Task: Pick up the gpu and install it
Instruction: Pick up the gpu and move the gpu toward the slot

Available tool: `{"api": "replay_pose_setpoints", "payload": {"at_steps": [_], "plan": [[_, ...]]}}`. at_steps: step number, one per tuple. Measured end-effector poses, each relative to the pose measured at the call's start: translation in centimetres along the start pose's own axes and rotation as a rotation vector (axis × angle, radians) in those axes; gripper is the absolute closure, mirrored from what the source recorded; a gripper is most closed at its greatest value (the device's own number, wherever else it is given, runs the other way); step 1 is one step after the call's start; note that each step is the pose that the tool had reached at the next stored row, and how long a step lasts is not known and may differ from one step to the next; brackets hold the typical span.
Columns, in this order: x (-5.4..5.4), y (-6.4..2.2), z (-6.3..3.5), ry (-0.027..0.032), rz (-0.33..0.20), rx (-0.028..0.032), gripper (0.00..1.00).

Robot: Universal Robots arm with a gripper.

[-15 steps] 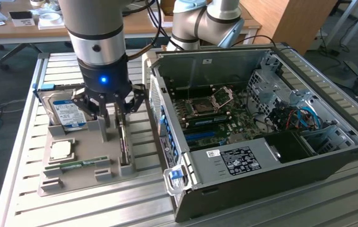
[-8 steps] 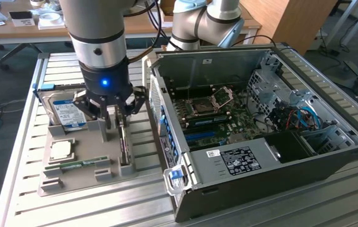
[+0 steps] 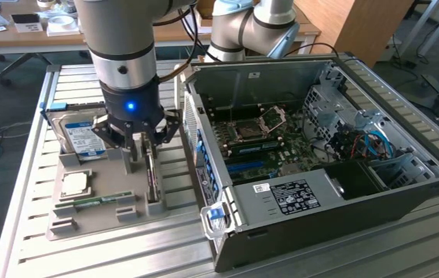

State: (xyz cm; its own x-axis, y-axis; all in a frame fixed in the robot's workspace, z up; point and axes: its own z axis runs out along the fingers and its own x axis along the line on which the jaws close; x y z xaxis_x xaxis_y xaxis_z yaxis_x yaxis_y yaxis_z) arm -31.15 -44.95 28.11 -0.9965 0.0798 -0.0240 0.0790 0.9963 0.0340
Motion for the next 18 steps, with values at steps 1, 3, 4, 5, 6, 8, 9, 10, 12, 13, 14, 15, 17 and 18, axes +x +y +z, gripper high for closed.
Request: {"api": "replay_pose_setpoints", "payload": {"at_steps": [1, 3, 4, 5, 6, 8, 9, 10, 12, 13, 14, 15, 17, 18], "plan": [[-0.1, 0.01, 0.01, -0.0001, 0.0, -0.0001, 0.59], [-0.5, 0.04, 0.03, 0.0, 0.0, -0.0001, 0.59], [-0.5, 0.04, 0.14, -0.0001, 0.0, -0.0002, 0.59], [-0.5, 0.03, 0.27, 0.0, 0.0, -0.0001, 0.59], [-0.5, 0.03, 0.43, 0.0, 0.0, -0.0001, 0.59], [-0.5, 0.01, 0.8, 0.0, 0.0, -0.0001, 0.59], [-0.5, 0.01, 0.98, 0.0001, 0.0, 0.0, 0.59], [-0.5, 0.0, 1.15, 0.0001, 0.0, -0.0001, 0.59], [-0.5, 0.0, 1.33, 0.0005, 0.0, 0.0004, 0.59], [-0.5, -0.01, 1.33, 0.0006, 0.0, 0.0005, 0.59], [-0.5, 0.0, 1.36, 0.0006, 0.0, 0.0004, 0.59], [-0.5, -0.01, 1.49, 0.0003, 0.0, 0.0001, 0.59], [-0.5, -0.02, 1.77, 0.0005, 0.0, 0.0003, 0.59], [-0.5, -0.02, 1.93, 0.0004, 0.0, 0.0002, 0.59]]}}
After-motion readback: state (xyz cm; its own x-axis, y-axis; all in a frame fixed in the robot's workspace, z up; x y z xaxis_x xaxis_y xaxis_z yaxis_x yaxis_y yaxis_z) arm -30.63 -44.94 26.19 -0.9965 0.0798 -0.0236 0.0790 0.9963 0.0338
